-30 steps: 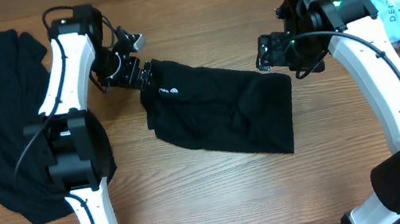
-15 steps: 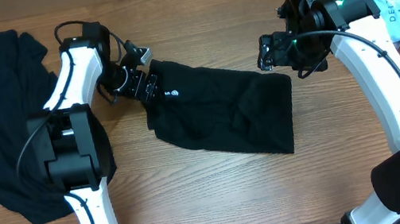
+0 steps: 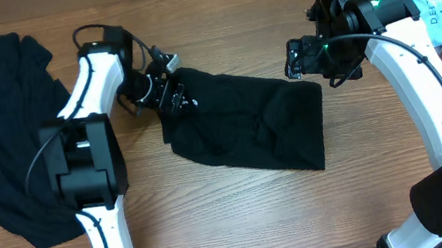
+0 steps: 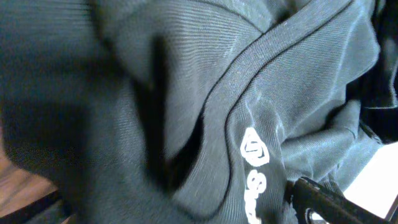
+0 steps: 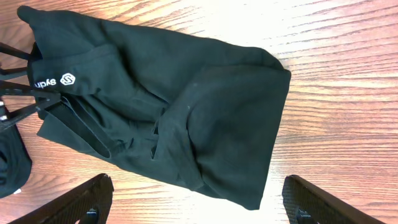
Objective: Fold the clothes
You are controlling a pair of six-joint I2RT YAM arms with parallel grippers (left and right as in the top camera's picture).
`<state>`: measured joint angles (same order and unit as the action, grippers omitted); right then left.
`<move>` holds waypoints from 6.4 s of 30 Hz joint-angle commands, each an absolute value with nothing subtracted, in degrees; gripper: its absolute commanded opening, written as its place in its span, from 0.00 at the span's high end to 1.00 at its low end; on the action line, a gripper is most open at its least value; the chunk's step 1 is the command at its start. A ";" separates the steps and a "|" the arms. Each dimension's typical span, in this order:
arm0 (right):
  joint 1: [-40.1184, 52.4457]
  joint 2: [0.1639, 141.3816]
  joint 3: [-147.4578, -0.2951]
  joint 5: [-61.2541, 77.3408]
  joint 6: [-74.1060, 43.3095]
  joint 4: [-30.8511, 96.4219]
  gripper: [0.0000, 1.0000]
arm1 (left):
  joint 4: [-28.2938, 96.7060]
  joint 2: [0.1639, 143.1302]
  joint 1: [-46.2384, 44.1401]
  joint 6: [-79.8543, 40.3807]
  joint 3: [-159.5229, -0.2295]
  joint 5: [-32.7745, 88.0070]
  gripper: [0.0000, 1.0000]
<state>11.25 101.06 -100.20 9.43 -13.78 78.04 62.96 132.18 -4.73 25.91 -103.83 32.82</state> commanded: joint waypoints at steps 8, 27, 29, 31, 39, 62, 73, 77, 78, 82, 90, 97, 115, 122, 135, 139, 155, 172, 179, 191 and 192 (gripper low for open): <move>11.03 101.03 -100.42 9.04 -13.47 77.93 0.19 | 62.43 134.37 -4.99 19.05 -103.61 34.13 0.96; 11.25 101.58 -77.93 26.17 -13.67 59.42 0.96 | 72.25 120.11 -1.56 11.51 -111.33 26.37 0.96; 11.25 101.89 -74.37 28.08 -13.69 56.60 0.96 | 72.99 119.02 -1.63 11.51 -111.33 26.35 0.96; 11.25 101.97 -70.87 29.39 -13.96 53.30 0.96 | 73.25 117.86 -1.87 11.51 -111.33 26.35 0.96; 11.22 102.04 -63.26 29.74 -15.00 43.70 0.96 | 73.23 116.20 -5.89 11.51 -111.33 26.09 0.96; -2.11 90.83 -80.27 34.57 -11.57 57.67 0.96 | 65.43 116.14 -24.29 -0.08 -111.33 21.76 0.96; -12.51 89.01 -87.77 33.12 -8.64 65.25 0.96 | 63.77 116.16 -29.06 -0.08 -111.26 20.62 0.58; -14.96 89.01 -87.77 33.12 -8.67 65.32 0.96 | 62.94 116.25 -31.42 -0.05 -111.26 22.59 0.27; -15.46 89.01 -87.77 33.15 -8.67 65.34 0.96 | 62.52 116.25 -31.99 -0.05 -111.26 22.55 0.25; -16.21 89.01 -87.77 33.12 -8.16 66.19 0.96 | 59.33 116.25 -32.80 -2.15 -111.28 22.26 0.26; -14.83 89.06 -87.05 33.15 -7.03 68.25 0.95 | 55.68 116.18 -23.70 -10.81 -115.37 22.55 0.05; -4.51 89.91 -81.56 33.08 -12.95 63.09 0.34 | 57.19 116.14 -13.65 -12.51 -119.09 22.57 0.00; 21.80 98.52 -72.36 22.50 -35.88 43.90 0.31 | 62.81 116.40 -9.50 -8.75 -118.98 18.83 0.00; 22.15 101.82 -72.36 22.52 -35.77 44.14 0.45 | 62.81 116.62 -9.50 -8.73 -118.98 18.44 0.00; 17.67 99.59 -72.44 19.27 -31.44 59.09 0.96 | 63.44 116.62 -9.54 -8.73 -118.98 17.39 0.00; 17.06 100.27 -71.55 11.55 -29.93 62.50 0.96 | 63.44 116.64 -9.56 -8.75 -118.98 17.39 0.00; 10.02 102.85 -67.64 12.36 -20.82 60.47 0.56 | 64.49 116.90 -9.54 -7.25 -118.98 17.32 0.00; 5.98 105.36 -73.08 20.53 -1.39 45.39 0.10 | 64.77 116.90 -9.56 -7.29 -118.98 15.90 0.00; 6.02 111.39 -73.08 26.98 0.08 46.37 0.09 | 65.25 116.90 -9.54 -7.29 -118.98 15.90 0.00; 7.31 115.42 -70.24 35.05 2.00 47.16 0.15 | 65.54 116.90 -9.56 -7.29 -118.98 15.92 0.00; 7.46 115.66 -69.67 35.11 2.02 47.03 0.16 | 65.60 116.90 -9.56 -7.29 -118.98 15.92 0.00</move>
